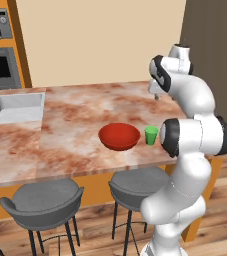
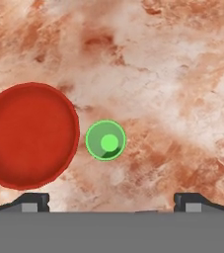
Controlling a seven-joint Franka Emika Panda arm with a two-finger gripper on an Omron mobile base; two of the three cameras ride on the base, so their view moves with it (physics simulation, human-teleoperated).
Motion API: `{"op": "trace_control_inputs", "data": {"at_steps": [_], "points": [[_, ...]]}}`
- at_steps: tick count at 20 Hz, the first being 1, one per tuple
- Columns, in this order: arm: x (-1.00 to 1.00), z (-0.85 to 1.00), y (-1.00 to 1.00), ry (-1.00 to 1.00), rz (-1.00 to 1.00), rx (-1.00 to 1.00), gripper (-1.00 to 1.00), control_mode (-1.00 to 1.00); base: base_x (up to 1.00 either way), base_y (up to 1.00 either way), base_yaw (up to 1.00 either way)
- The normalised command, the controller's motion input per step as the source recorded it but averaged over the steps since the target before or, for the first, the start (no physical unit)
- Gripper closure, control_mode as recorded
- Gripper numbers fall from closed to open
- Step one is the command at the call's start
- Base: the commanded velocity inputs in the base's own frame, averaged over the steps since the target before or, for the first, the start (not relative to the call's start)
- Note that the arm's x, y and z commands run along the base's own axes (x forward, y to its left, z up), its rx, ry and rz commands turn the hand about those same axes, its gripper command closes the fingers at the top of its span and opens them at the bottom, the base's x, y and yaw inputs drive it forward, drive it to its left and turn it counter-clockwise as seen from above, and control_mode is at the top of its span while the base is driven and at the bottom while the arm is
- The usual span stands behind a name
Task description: Place the cup inside the bowl on the dining table and move the bowl to any counter.
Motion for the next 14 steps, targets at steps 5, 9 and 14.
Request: {"op": "trace_control_inputs", "data": {"at_steps": [5,9,14], "points": [[0.31,-0.06,0.0,0.0,0.0,0.0,-1.0,-1.0,0.0,0.0,0.0],[0.04,-0.19,0.0,0.0,0.0,0.0,-1.0,-1.0,0.0,0.0,0.0],[0.0,-0.38,0.0,0.0,0.0,0.0,-1.0,-1.0,0.0,0.0,0.0]]}}
